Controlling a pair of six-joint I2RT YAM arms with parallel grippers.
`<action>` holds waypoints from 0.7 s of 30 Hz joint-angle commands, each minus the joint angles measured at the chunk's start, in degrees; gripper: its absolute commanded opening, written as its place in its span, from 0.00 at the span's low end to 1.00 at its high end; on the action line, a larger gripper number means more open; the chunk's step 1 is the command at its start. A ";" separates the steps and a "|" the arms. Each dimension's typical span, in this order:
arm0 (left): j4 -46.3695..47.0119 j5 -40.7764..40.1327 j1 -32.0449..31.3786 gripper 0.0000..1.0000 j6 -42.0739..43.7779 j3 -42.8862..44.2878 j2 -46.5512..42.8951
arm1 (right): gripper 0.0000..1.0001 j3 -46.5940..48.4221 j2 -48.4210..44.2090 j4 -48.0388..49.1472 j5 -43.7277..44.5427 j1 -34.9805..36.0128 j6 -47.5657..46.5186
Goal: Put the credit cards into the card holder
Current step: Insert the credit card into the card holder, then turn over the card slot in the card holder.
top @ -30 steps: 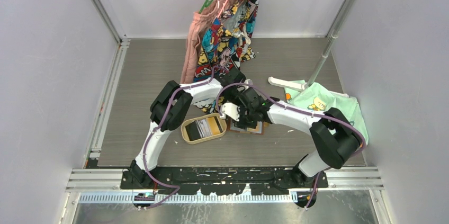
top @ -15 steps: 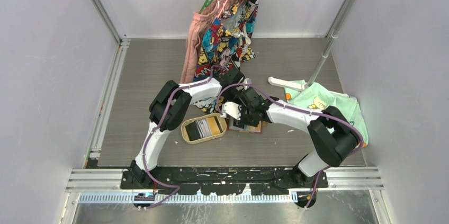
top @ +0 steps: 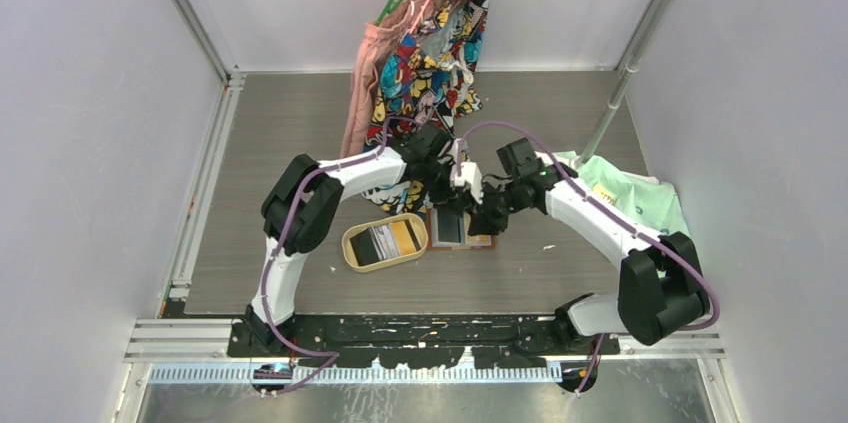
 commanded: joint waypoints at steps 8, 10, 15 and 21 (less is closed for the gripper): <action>19.03 -5.05 0.93 0.37 4.81 -16.70 -18.64 | 0.34 5.23 3.82 -3.54 -15.43 -13.81 26.14; 22.34 -6.91 0.93 0.36 6.12 -21.46 -22.55 | 0.38 4.59 4.69 -1.59 -12.13 -14.70 29.43; 30.29 -11.22 0.88 0.35 12.73 -32.81 -34.89 | 0.44 4.71 8.84 0.06 -4.63 -14.78 33.88; 37.67 -12.68 1.22 0.57 17.10 -41.89 -44.16 | 0.44 6.01 13.58 0.87 0.16 -14.77 37.27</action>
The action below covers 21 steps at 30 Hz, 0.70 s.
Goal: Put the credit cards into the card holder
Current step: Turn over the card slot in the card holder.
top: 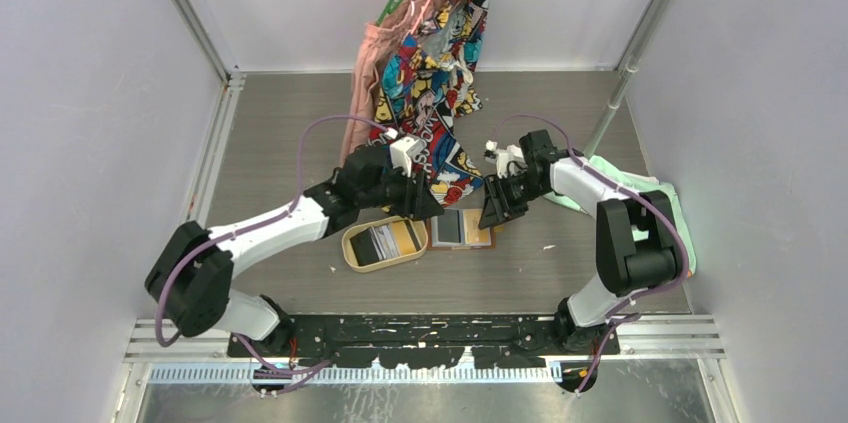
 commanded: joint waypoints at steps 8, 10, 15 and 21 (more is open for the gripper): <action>17.11 3.13 3.55 0.67 -2.73 -7.20 -1.53 | 0.42 4.47 6.81 2.09 3.40 -0.02 7.70; 16.05 1.43 3.22 0.63 -3.39 -6.88 -0.59 | 0.42 4.87 7.87 2.45 3.41 -0.04 8.30; 8.69 -4.37 1.58 0.56 -2.93 -3.62 3.11 | 0.42 5.52 9.66 2.35 5.35 -0.11 8.88; 1.37 -10.58 -0.79 0.54 -1.98 2.76 9.34 | 0.42 5.88 10.76 2.16 6.65 -0.28 9.29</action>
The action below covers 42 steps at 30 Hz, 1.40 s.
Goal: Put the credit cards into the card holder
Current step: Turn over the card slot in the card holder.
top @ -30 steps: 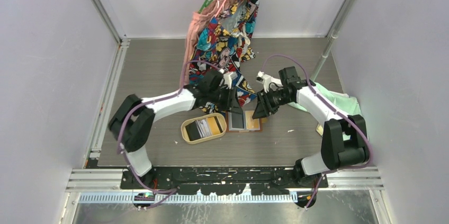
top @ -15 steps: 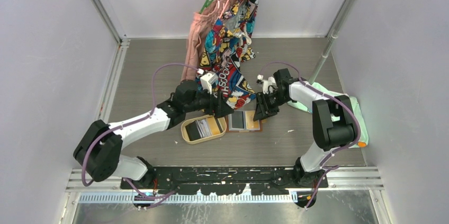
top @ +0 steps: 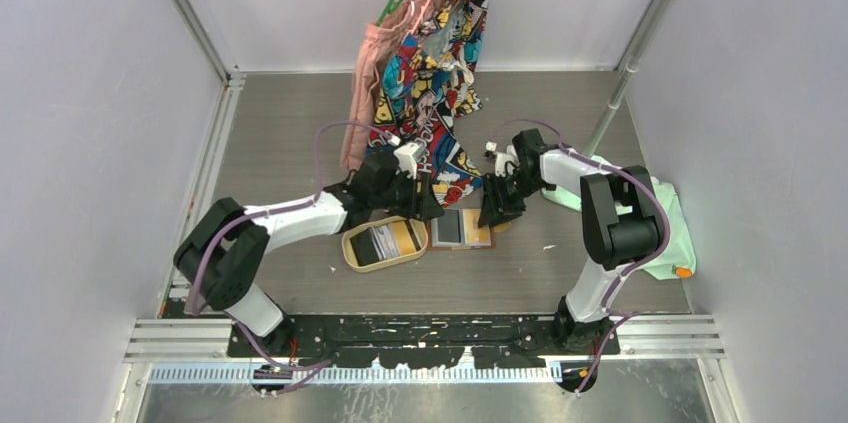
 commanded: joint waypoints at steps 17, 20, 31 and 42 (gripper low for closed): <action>-11.55 -4.96 -3.11 0.44 0.55 12.61 13.50 | 0.38 2.67 3.08 1.71 -12.30 -3.66 5.24; -12.08 -4.39 -3.20 0.42 0.55 13.14 14.10 | 0.39 2.58 3.09 1.92 -9.28 -3.86 5.47; -14.46 -3.46 -3.33 0.36 0.44 15.28 16.03 | 0.41 3.32 5.89 1.95 -10.32 -4.33 6.97; -14.85 -2.30 -3.37 0.35 0.25 15.99 16.52 | 0.33 2.28 3.93 4.65 -23.60 -4.92 9.27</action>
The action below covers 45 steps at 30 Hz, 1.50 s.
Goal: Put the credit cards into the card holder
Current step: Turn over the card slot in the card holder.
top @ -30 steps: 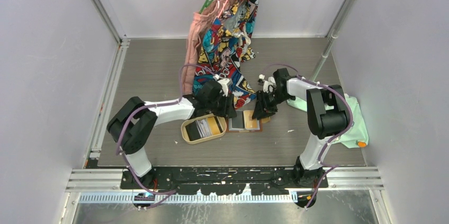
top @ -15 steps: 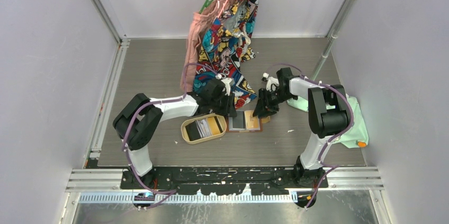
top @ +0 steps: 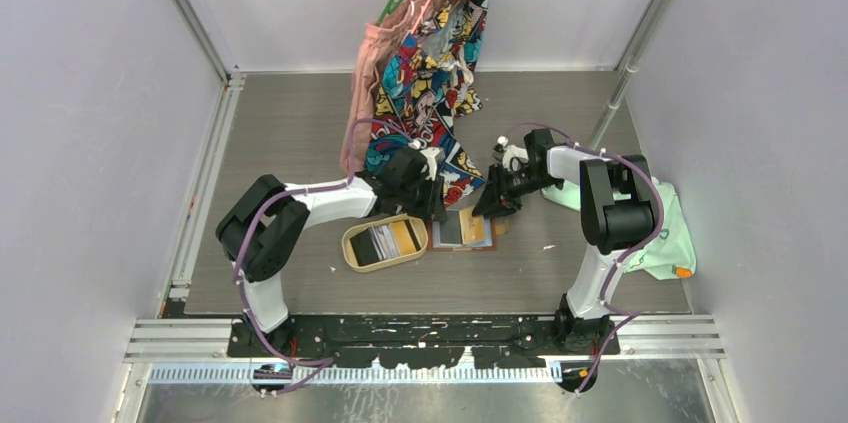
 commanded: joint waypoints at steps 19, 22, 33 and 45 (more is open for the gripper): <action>2.37 6.25 -0.52 0.35 -2.12 1.45 1.30 | 0.38 -0.57 -0.33 5.06 -14.09 2.08 4.76; 3.09 6.93 -0.47 0.35 -2.45 1.39 1.42 | 0.39 -0.47 -0.03 4.89 -12.05 2.72 4.61; 3.40 8.18 -0.54 0.36 -2.23 1.30 1.11 | 0.22 1.64 -1.66 -0.85 2.88 2.75 -1.40; -2.25 3.92 -0.46 0.41 2.18 1.68 -8.39 | 0.23 2.28 -8.38 -2.91 10.25 4.67 -9.44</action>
